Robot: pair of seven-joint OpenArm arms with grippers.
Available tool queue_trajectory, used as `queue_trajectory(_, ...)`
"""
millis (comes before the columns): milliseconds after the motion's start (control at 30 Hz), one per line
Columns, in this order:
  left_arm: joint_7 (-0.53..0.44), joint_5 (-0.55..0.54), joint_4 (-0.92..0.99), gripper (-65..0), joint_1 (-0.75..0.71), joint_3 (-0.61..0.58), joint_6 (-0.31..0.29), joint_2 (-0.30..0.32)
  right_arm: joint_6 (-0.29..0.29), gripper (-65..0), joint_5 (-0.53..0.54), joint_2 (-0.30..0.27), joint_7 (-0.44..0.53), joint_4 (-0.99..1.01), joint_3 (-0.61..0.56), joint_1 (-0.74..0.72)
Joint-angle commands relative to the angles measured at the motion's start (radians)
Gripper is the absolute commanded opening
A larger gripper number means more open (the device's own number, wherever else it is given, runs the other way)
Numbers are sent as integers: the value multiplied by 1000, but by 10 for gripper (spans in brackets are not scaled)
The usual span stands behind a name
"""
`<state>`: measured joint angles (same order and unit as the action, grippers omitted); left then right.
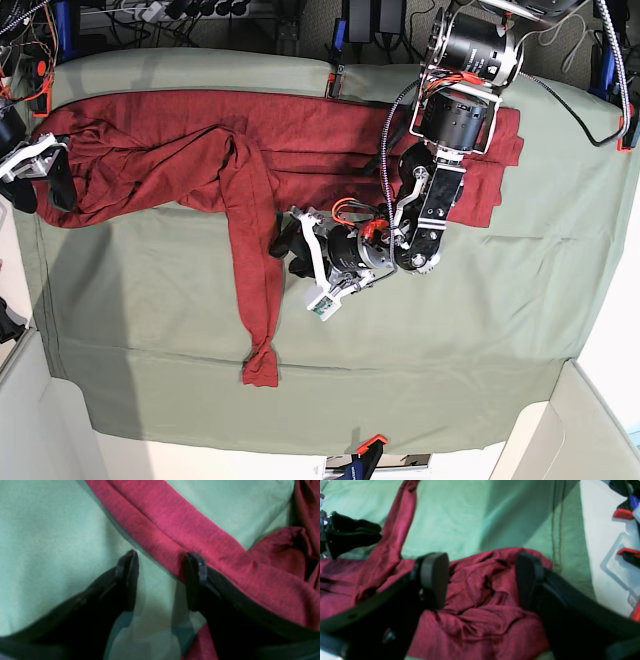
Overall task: Fold the T-shirt properly
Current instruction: 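Grasp the sleeve with the left gripper and lift it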
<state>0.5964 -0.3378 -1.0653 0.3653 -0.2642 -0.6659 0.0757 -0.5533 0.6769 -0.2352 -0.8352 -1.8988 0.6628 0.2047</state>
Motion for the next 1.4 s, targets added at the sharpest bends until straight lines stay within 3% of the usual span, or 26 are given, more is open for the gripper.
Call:
queue_trajectory(0, -8, -22, -11, -328, 25, 3, 0, -13, 0, -239, 19, -14, 23, -18, 7, -8)
queue_trajectory(467, 40, -54, 6, -345, 25, 3, 0, -108, 0, -239, 19, -14, 0, -18, 7, -7)
queue_trajectory(600, 31, -31, 32, -469, 25, 3, 1, -112, 0, -239, 20, -14, -5, -18, 7, -7)
queue_trajectory(700, 12, 34, 50, -633, 25, 3, 1, -112, 0, -239, 20, -14, -5, -18, 7, -7)
queue_trajectory(800, 10, 95, 52, -650, 26, 3, 0, -111, 0, -239, 20, -14, -5, -18, 7, -8)
queue_trajectory(900, 55, 85, 33, -650, 34, 5, 0, -103, 0, -239, 20, -14, -3, -18, 7, -7)
queue_trajectory(1133, 215, -48, -275, -650, -59, 6, -27, -24, 0, -239, 19, -14, -4, -18, 7, -7)
queue_trajectory(1367, 243, -108, -503, -650, -211, 7, -26, 112, 0, -239, 19, -17, -4, -17, 7, -7)
